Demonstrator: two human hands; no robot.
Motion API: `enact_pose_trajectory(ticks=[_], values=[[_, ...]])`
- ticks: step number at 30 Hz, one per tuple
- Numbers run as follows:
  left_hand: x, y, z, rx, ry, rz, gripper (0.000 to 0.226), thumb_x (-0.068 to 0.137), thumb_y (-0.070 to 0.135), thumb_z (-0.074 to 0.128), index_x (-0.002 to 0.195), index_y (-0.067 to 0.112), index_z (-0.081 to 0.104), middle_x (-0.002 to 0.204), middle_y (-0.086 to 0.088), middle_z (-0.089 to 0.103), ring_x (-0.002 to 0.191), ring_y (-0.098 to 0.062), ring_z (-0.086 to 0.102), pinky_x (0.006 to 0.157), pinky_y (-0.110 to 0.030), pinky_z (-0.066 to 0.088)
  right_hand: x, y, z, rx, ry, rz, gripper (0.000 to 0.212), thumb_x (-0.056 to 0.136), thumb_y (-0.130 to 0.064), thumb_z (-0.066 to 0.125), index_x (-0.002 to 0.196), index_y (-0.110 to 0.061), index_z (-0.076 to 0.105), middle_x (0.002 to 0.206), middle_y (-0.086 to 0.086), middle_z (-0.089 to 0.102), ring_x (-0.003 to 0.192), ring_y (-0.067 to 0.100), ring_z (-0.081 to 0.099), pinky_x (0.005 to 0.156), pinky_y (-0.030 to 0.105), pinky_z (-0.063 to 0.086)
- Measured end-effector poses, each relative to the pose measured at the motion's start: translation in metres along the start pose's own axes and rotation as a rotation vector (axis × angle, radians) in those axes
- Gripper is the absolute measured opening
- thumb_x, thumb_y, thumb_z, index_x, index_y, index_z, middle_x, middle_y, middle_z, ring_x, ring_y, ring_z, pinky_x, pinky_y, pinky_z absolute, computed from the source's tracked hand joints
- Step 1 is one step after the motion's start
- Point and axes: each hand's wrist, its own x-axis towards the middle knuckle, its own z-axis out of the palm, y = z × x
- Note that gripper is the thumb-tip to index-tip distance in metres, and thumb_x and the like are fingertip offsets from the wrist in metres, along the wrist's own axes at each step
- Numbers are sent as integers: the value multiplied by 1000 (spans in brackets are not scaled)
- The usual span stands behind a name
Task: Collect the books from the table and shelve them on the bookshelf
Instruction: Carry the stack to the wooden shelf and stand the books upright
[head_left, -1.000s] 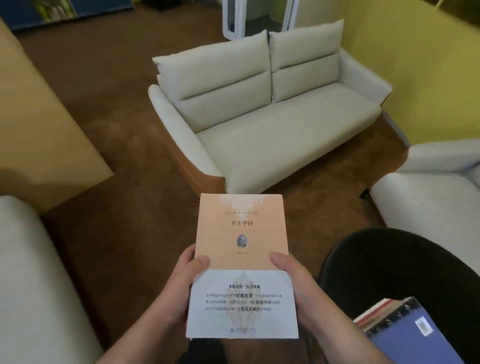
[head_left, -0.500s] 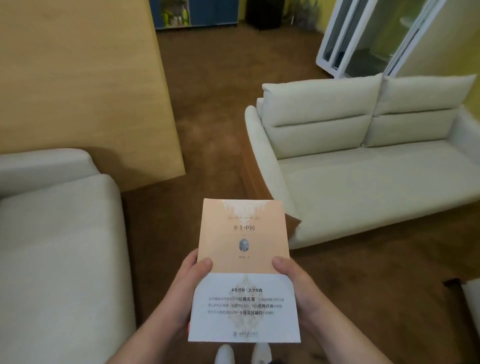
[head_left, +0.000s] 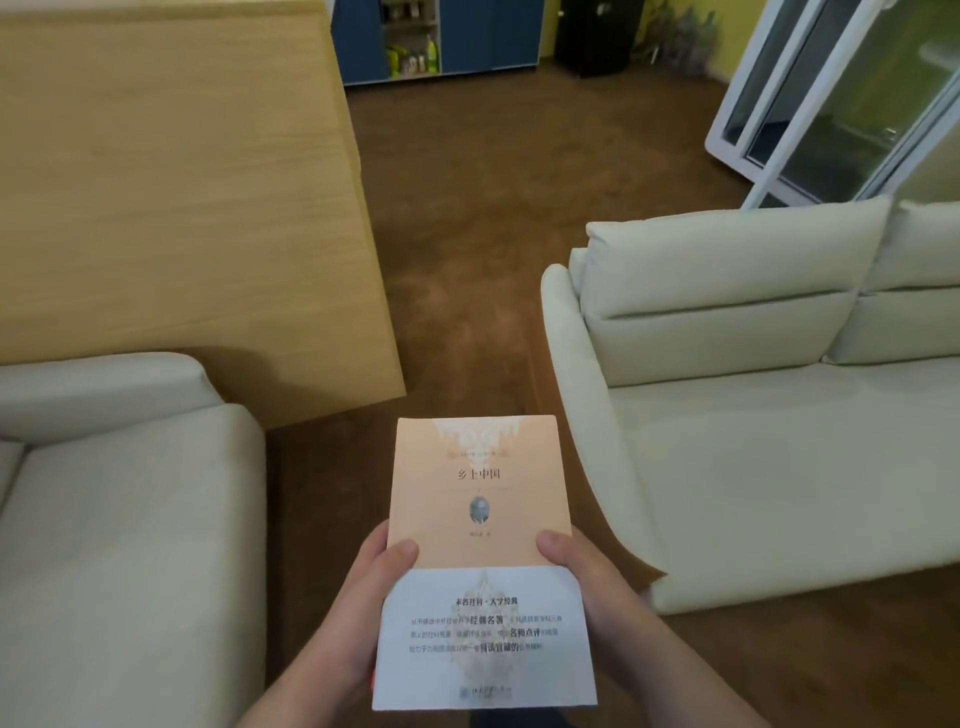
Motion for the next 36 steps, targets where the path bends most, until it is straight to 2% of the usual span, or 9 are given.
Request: enact_pose_trajectory(ticks=[3,5,9,12,17,21,28,33,36], values=[[42,44,17,-5,46,-24,41,101,-9,34,142,-7,39,76,3,43,47,3,61,41,-7,41,42,-41,-8,-13,-27,-20,65,70,-30,65,132,-11,56,121,19,72,107,37,70,89,47,56],[67,71,22,-62,33,-45,42,101,-10,33,143,-14,36,77,0,45,56,-10,60,39,-5,39,69,-66,-9,-11,-62,-29,76,64,-35,73,134,-10,55,123,20,71,110,40,68,92,50,55],[113,119,23,-208,19,-73,34,102,-6,38,135,-2,45,88,-7,53,42,9,57,42,-5,40,122,-108,-5,37,-120,-30,89,59,-37,76,138,-3,52,128,29,66,117,49,63,98,58,51],[139,154,24,-78,-71,-3,23,94,-15,48,109,1,51,78,-3,48,52,-10,64,36,-8,39,162,-136,3,48,-134,-41,91,59,-36,76,138,2,52,125,29,67,111,46,66,91,53,57],[208,219,-2,-267,-258,87,33,99,-8,41,132,-9,44,75,-12,52,50,-17,64,37,-12,43,255,-190,29,32,-118,-55,105,52,-38,90,140,3,49,127,28,66,112,43,67,87,47,59],[262,281,-14,-320,-316,115,89,46,30,76,126,2,51,88,-18,76,69,-27,76,51,-30,58,324,-236,51,155,-144,-52,115,52,-39,95,145,3,43,139,33,55,125,51,56,98,56,53],[338,372,-7,-369,-351,150,31,71,7,72,96,8,54,58,-6,73,47,-17,70,39,-25,52,405,-307,68,319,-116,-9,122,37,-30,100,141,5,47,127,34,63,100,44,71,73,48,61],[406,413,16,-357,-416,85,103,39,38,81,129,-3,53,103,-24,74,86,-35,74,67,-41,59,463,-345,49,327,-16,-18,121,43,-35,98,146,-2,44,138,33,56,124,50,57,95,57,53],[439,448,42,-328,-439,115,97,40,32,91,125,1,54,100,-21,75,85,-34,74,67,-40,60,502,-373,28,353,-3,-34,119,44,-34,98,145,-2,45,138,33,56,129,53,52,103,60,47]])
